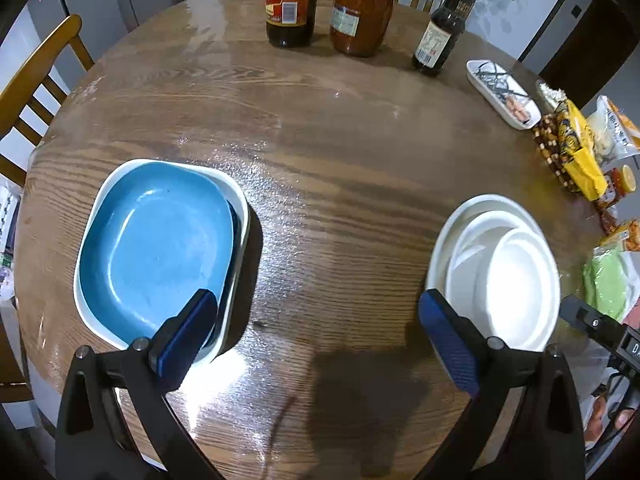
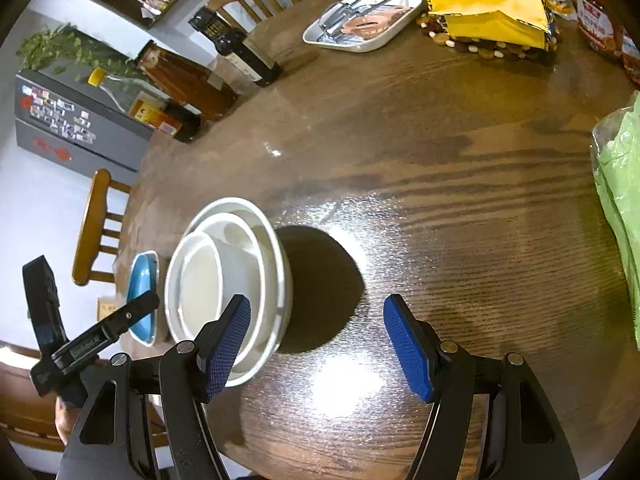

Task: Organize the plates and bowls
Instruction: 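Move both grippers around the stacked white bowls toward their rim, then grasp the rim of the white bowl stack with both grippers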

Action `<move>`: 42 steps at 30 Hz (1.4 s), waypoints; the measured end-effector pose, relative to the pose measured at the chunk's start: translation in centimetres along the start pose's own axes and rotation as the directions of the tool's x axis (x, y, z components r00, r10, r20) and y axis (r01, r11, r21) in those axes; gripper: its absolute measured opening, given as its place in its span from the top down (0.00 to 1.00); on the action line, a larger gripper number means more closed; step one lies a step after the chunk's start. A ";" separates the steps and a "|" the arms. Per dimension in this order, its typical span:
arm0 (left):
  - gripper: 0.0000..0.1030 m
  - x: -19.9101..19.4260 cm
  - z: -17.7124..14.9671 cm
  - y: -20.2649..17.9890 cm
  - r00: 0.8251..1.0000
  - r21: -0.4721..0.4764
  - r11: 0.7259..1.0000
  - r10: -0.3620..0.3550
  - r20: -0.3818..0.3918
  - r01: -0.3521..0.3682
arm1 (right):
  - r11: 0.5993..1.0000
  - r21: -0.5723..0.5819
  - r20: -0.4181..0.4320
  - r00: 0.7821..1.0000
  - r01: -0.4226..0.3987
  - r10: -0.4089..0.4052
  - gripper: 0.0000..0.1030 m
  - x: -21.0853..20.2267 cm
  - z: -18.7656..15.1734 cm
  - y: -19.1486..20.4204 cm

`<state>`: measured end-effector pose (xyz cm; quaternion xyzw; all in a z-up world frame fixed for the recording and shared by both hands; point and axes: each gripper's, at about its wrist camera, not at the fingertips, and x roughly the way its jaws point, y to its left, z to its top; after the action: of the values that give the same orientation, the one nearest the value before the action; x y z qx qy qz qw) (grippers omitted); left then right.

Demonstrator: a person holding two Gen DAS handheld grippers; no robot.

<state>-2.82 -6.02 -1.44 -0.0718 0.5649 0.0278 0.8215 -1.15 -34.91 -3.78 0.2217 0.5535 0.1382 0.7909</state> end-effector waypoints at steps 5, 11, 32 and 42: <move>0.02 1.1 -0.1 -0.3 0.999 0.022 1.000 0.020 -0.029 -0.019 | 0.999 -0.016 -0.018 0.999 0.041 -0.041 0.32 0.7 0.0 -0.1; 0.02 2.0 0.3 -0.7 0.996 0.045 0.996 0.077 -0.034 -0.076 | 0.994 -0.056 -0.013 0.996 0.092 -0.093 0.32 1.1 0.4 0.8; 0.55 1.7 2.0 -2.9 1.000 0.095 0.995 -0.012 -0.028 0.015 | 0.999 -0.052 -0.035 0.999 -0.010 0.008 0.60 2.5 1.0 0.9; 0.56 1.8 2.0 -1.6 0.977 -0.030 0.986 -0.168 -0.134 0.165 | 0.999 -0.007 -0.056 0.997 -0.048 0.048 0.60 2.7 1.2 0.3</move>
<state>-0.11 -7.34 -2.30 -0.1282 0.6113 -0.0408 0.7799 0.89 -33.67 -5.46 0.2275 0.5691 0.1656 0.7727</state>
